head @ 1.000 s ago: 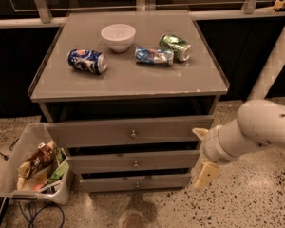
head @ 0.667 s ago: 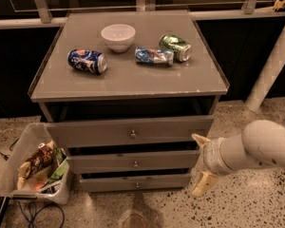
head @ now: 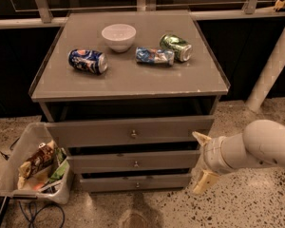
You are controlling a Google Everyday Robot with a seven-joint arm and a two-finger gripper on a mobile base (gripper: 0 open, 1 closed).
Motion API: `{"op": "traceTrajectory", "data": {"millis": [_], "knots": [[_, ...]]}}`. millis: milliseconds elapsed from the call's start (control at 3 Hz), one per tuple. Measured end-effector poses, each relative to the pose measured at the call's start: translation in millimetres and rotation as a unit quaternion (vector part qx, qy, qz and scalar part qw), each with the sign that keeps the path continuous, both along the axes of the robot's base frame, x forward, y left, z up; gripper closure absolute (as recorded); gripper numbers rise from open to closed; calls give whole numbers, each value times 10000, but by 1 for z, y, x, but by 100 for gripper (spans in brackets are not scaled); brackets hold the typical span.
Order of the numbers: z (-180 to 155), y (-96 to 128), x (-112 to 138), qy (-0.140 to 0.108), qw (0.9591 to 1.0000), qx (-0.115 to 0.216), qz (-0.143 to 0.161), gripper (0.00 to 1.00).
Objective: Open middle drawer
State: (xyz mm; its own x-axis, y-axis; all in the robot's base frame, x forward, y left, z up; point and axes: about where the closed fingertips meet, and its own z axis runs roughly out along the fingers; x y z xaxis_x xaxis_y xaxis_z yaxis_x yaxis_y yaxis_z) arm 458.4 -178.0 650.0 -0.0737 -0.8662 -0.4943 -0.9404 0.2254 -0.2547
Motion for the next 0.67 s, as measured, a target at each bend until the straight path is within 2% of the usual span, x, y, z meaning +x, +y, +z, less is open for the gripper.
{"op": "traceTrajectory", "data": {"millis": [333, 667], "knots": [[-12, 13, 2, -99, 9998, -78, 164, 0], [-44, 34, 7, -115, 9990, -236, 367, 0]]}}
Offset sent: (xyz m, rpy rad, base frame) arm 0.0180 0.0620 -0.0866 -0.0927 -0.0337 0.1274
